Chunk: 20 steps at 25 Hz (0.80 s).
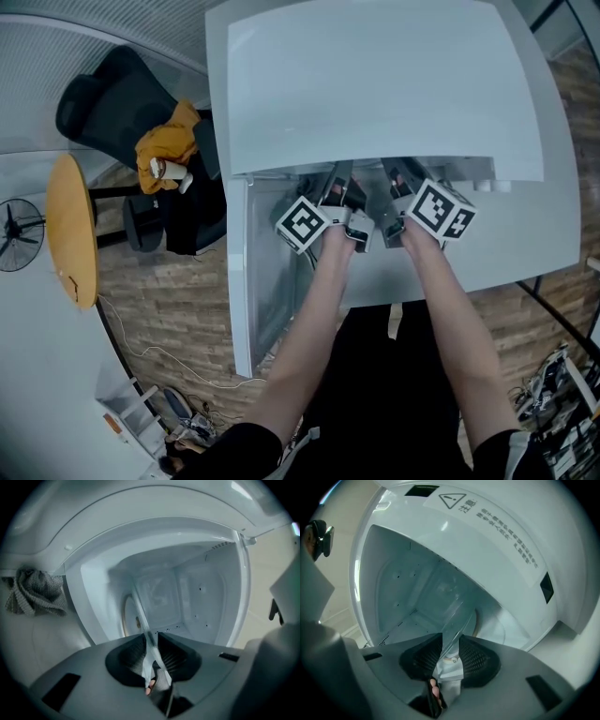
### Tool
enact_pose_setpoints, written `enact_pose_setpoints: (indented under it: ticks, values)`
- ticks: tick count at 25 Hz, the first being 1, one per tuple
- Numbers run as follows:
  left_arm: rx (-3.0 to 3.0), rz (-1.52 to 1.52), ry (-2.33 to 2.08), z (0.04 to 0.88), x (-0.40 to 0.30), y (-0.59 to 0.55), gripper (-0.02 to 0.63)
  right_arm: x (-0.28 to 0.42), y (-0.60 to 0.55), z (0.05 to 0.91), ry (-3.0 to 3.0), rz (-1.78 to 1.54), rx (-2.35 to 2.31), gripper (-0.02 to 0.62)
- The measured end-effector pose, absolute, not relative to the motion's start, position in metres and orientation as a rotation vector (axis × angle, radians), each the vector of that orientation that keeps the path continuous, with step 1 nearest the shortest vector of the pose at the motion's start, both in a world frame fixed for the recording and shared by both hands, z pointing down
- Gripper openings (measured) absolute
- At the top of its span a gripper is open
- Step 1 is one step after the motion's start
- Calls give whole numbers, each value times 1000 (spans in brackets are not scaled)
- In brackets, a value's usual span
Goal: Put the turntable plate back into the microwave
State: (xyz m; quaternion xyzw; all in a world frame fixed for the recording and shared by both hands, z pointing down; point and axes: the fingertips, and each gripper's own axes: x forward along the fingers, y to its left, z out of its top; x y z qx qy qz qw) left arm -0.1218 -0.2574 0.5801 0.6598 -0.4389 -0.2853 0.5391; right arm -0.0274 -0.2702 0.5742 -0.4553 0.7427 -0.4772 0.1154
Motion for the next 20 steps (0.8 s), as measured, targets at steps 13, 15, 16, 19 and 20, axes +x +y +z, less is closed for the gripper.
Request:
enact_pose_setpoints:
  ticks: [13,15,16,19,20]
  values:
    - [1491,-764,-1031,579,-125,-272,52,-32,-276,582,2197,-1466,-1362,132]
    - [1487,-753,-1037,582,-123,-271,51,-29,-275,583,2195,-1481,-1357,132]
    - [1481,-753,-1037,582,-123,-271,51,-29,-274,583,2196,-1489,-1346,133]
    - [1448,-791,-1035,582,-123,-272,44,-28,-269,584,2232,-1502,-1330,162]
    - [1436,-806,-1035,582,-123,-273,41,-27,-267,584,2245,-1496,-1335,163]
